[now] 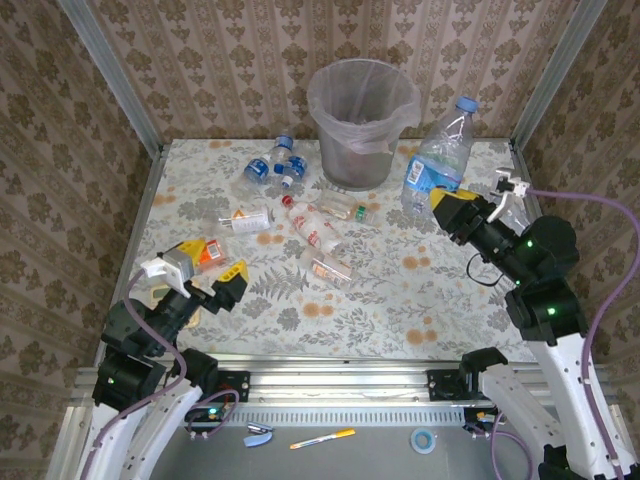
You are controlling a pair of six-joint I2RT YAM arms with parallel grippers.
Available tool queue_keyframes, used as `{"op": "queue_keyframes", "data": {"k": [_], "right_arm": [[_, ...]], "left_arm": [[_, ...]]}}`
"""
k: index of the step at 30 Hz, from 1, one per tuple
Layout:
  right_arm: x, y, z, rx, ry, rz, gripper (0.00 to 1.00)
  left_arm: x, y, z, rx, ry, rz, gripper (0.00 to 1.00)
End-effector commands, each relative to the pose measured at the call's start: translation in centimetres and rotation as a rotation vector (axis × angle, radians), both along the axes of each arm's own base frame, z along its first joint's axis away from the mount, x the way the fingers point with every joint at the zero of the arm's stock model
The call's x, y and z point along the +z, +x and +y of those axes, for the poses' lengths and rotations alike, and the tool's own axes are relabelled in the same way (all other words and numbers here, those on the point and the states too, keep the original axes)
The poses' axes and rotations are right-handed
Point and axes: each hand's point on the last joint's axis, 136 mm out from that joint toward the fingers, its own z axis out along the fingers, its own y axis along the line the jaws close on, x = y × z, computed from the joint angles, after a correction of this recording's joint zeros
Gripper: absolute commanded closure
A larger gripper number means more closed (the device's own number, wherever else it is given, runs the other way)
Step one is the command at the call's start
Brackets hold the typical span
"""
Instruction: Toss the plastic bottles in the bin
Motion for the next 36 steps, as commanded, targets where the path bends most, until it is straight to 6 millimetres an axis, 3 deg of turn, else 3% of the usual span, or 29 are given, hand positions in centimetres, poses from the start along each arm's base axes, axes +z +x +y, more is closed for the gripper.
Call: {"op": "queue_keyframes", "data": {"k": [1, 7, 10, 14, 15, 18, 21, 24, 29, 36], "right_arm": [[2.8, 0.6, 0.2, -0.003, 0.005, -0.088, 0.67], [3.0, 4.5, 0.8, -0.010, 0.003, -0.065, 0.67], [3.3, 7.8, 1.7, 0.001, -0.004, -0.030, 0.66], [3.3, 16.3, 3.7, 0.029, -0.049, 0.090, 0.63], [2.4, 19.3, 4.2, 0.031, -0.068, 0.133, 0.60], [-1.1, 26.9, 5.3, 0.067, -0.082, 0.309, 0.36], [-3.7, 30.4, 4.7, 0.061, -0.040, 0.412, 0.25], [-3.5, 29.8, 3.7, 0.009, -0.071, 0.392, 0.15], [-1.2, 24.8, 2.4, -0.003, -0.135, 0.351, 0.10], [-1.0, 18.6, 1.5, -0.004, -0.162, 0.325, 0.05]], "left_arm": [[1.1, 0.0, 0.4, 0.025, -0.006, -0.039, 0.00], [1.3, 0.6, 2.2, 0.137, 0.043, -0.059, 0.00], [1.4, 0.6, 2.8, 0.171, 0.057, -0.075, 0.00], [1.3, 0.7, 3.0, 0.184, 0.065, -0.076, 0.00], [1.4, 0.7, 3.0, 0.182, 0.065, -0.074, 0.00], [1.3, 0.7, 3.0, 0.182, 0.065, -0.053, 0.00], [0.8, 0.4, 3.0, 0.174, 0.059, -0.016, 0.00], [0.3, 0.2, 2.9, 0.157, 0.044, 0.022, 0.00], [0.0, 0.7, 2.1, 0.125, 0.029, 0.070, 0.00], [-0.6, 2.4, 0.4, 0.082, 0.005, 0.161, 0.00]]}}
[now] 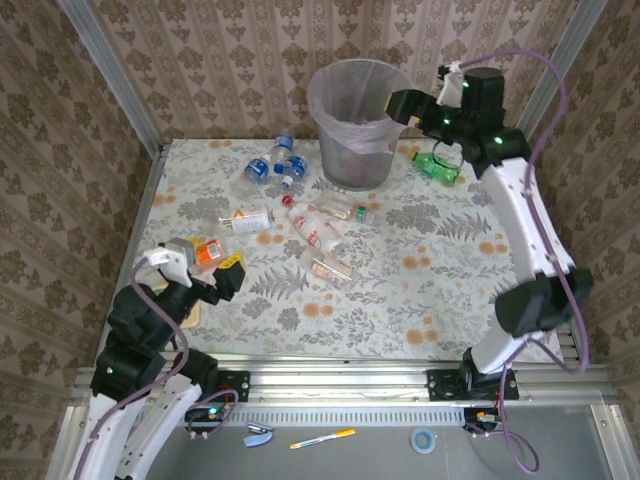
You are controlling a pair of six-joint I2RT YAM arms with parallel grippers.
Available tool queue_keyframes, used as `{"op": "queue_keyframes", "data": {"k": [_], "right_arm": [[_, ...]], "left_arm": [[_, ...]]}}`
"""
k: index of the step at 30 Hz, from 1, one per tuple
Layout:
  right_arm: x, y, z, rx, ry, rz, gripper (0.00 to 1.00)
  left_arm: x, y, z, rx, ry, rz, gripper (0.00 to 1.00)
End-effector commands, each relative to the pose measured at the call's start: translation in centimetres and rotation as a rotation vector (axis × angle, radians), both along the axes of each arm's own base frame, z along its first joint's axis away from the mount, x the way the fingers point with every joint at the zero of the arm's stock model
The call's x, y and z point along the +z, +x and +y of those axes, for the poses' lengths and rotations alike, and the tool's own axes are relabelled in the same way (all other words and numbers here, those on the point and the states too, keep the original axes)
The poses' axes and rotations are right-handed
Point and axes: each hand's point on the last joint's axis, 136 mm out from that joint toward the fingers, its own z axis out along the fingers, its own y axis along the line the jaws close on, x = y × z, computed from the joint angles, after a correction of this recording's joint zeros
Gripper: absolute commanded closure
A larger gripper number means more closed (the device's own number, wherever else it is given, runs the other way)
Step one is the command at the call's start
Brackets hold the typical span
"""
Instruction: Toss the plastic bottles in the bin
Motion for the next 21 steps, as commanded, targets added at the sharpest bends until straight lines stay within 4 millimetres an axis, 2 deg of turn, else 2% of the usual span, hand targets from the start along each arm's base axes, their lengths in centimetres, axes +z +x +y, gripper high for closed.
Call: {"op": "queue_keyframes", "data": {"k": [1, 3, 7, 11, 21], "right_arm": [[-0.8, -2.7, -0.2, 0.013, -0.038, -0.006, 0.03], [-1.3, -4.2, -0.3, 0.020, -0.044, -0.003, 0.00], [-1.8, -7.1, -0.2, 0.054, -0.053, -0.008, 0.00], [-3.2, -9.5, -0.6, 0.059, -0.082, 0.001, 0.00], [-6.7, -13.3, -0.2, 0.110, -0.111, 0.040, 0.00]], "left_arm": [[1.1, 0.1, -0.8, -0.033, -0.057, 0.033, 0.00], [0.6, 0.5, -1.2, -0.038, -0.056, 0.075, 0.00], [-1.0, 1.3, -1.7, -0.036, -0.059, 0.167, 0.00], [-2.5, 1.9, -2.4, -0.044, -0.061, 0.243, 0.00], [-6.5, 2.5, -5.2, -0.085, -0.013, 0.389, 0.00]]}}
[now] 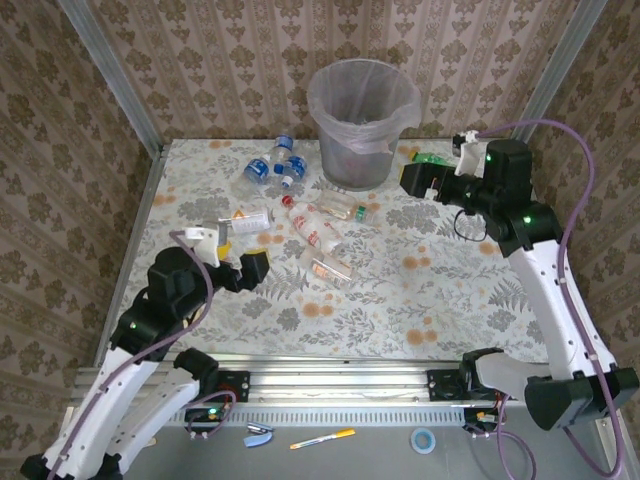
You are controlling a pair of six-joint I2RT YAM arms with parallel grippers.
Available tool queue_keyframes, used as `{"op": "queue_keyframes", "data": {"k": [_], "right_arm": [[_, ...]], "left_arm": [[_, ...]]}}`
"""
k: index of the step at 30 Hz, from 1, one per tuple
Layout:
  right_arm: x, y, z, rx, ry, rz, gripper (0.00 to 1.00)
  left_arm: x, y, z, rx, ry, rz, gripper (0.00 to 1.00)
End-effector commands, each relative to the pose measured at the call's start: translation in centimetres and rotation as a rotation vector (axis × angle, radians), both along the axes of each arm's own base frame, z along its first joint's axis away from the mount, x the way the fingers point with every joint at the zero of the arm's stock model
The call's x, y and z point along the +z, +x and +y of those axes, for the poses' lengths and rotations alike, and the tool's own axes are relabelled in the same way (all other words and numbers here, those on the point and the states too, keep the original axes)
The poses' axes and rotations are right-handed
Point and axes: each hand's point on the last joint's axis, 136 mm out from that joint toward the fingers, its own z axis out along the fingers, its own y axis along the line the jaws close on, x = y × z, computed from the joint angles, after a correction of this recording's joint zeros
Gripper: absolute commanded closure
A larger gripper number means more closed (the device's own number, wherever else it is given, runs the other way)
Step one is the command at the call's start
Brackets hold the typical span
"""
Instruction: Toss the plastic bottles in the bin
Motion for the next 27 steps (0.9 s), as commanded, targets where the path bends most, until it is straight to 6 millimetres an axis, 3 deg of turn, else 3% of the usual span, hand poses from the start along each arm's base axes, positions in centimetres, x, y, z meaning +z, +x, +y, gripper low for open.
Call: {"op": "queue_keyframes", "data": {"k": [1, 9, 21, 27], "right_arm": [[-1.0, -1.3, 0.8, 0.052, -0.017, 0.001, 0.00], [-3.4, -3.4, 0.9, 0.065, -0.036, 0.061, 0.00], [-5.7, -6.0, 0.5, 0.078, -0.070, 0.075, 0.00], [-7.0, -6.7, 0.7, 0.099, -0.068, 0.102, 0.00]], "left_arm": [[-1.6, 0.1, -1.2, -0.010, 0.012, 0.064, 0.00], [-4.3, 0.1, -5.8, -0.114, 0.049, 0.182, 0.00], [-9.6, 0.6, -14.7, -0.246, 0.080, 0.417, 0.00], [-12.2, 1.1, -17.5, -0.276, 0.101, 0.510, 0.00]]}}
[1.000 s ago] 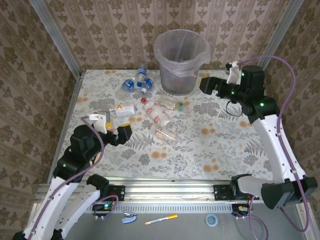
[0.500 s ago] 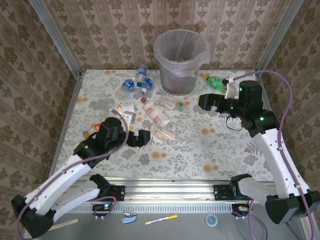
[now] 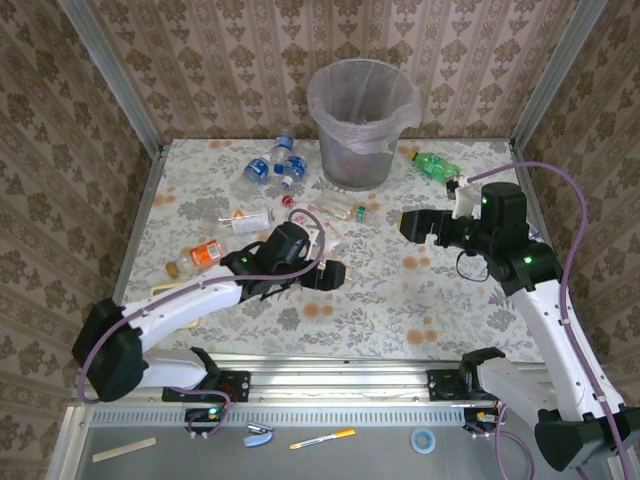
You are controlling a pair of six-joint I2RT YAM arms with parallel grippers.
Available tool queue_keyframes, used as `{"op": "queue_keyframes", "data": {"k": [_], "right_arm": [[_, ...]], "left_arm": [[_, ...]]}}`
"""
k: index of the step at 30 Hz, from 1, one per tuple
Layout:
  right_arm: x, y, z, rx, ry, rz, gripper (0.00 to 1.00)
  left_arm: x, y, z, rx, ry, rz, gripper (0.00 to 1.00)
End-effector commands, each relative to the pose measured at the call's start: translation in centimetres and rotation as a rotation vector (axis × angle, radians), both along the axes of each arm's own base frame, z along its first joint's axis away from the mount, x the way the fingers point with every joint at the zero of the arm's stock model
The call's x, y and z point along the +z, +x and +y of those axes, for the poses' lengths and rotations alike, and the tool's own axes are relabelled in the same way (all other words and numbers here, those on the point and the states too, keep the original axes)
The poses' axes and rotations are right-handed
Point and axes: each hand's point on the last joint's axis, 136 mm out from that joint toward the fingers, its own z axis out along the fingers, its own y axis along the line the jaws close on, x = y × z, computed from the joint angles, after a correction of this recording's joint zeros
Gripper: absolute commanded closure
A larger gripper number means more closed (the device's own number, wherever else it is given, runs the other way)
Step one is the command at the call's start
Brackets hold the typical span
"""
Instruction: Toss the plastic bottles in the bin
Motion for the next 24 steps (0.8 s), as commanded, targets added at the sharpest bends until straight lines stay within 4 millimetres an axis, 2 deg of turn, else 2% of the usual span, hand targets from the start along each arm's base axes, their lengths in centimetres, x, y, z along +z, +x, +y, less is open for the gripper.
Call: {"op": "queue_keyframes", "data": {"k": [1, 11, 24], "right_arm": [[-1.0, -1.0, 0.4, 0.038, -0.008, 0.021, 0.00], [-2.6, -2.0, 0.2, 0.044, -0.027, 0.042, 0.00], [-3.3, -2.7, -0.1, 0.047, -0.050, 0.034, 0.00]], "left_arm": [[0.6, 0.2, -2.4, -0.020, -0.050, 0.042, 0.00], [-2.9, 1.0, -2.1, 0.039, 0.076, 0.133, 0.00], [-6.8, 2.7, -2.3, 0.104, 0.182, 0.178, 0.00]]}}
